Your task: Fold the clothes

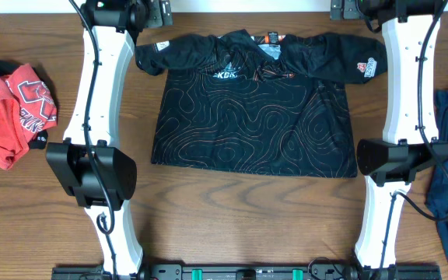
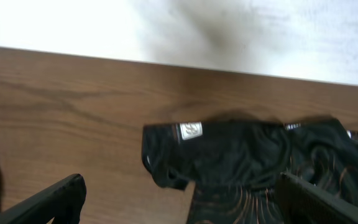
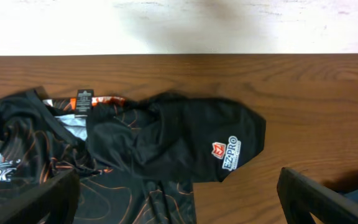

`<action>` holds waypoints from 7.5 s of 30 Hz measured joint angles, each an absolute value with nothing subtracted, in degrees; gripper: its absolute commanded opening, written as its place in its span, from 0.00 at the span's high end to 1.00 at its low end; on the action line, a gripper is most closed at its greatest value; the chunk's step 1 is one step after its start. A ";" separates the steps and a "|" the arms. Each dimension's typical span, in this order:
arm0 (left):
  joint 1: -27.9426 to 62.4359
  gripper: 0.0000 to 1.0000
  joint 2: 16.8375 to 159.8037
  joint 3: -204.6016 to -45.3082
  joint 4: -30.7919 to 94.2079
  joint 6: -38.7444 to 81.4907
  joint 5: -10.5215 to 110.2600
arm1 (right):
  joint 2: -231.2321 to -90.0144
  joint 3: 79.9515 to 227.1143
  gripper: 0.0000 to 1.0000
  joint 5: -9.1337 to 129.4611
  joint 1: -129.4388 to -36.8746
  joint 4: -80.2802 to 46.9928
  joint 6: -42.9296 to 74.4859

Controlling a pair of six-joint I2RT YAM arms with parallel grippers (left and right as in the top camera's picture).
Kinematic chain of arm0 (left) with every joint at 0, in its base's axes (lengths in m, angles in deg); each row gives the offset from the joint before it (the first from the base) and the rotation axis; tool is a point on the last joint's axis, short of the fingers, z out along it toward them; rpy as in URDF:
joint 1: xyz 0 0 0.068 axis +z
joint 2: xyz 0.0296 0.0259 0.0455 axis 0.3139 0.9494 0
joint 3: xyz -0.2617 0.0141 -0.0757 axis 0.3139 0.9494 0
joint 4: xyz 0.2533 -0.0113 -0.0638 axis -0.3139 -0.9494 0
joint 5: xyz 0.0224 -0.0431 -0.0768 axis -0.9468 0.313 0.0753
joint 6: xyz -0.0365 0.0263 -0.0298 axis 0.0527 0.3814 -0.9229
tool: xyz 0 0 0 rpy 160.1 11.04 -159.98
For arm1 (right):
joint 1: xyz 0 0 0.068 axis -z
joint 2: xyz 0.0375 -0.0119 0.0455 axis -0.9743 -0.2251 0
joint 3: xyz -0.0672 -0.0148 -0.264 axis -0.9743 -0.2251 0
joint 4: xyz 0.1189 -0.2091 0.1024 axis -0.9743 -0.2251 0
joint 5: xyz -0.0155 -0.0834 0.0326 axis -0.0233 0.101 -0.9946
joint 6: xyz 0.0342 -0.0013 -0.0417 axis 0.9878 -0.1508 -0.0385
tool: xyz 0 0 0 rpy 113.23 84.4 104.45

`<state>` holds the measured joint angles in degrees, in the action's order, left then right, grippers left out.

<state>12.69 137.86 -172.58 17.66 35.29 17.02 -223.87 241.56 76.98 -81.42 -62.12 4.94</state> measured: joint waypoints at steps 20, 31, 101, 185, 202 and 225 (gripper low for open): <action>12.69 0.02 137.86 -172.32 2.37 34.94 22.33 | -223.82 241.58 0.01 74.93 -81.18 -71.10 6.45; 12.45 0.02 137.84 -153.46 4.00 32.82 32.95 | -223.82 241.54 0.01 69.57 -79.08 -76.37 4.85; 36.08 0.28 137.09 -138.05 24.59 21.43 44.54 | -223.82 241.47 0.50 66.38 -82.75 -78.36 2.86; 38.79 0.94 135.30 -116.32 25.31 10.96 62.33 | -223.82 241.47 0.59 63.67 -80.54 -79.25 2.23; 43.44 0.20 137.75 -129.54 21.29 15.61 48.47 | -223.82 241.47 0.34 63.67 -80.54 -79.84 1.22; 31.07 0.30 113.84 -131.93 -2.53 17.38 39.75 | -223.60 233.89 0.32 55.98 -80.61 -80.83 -5.77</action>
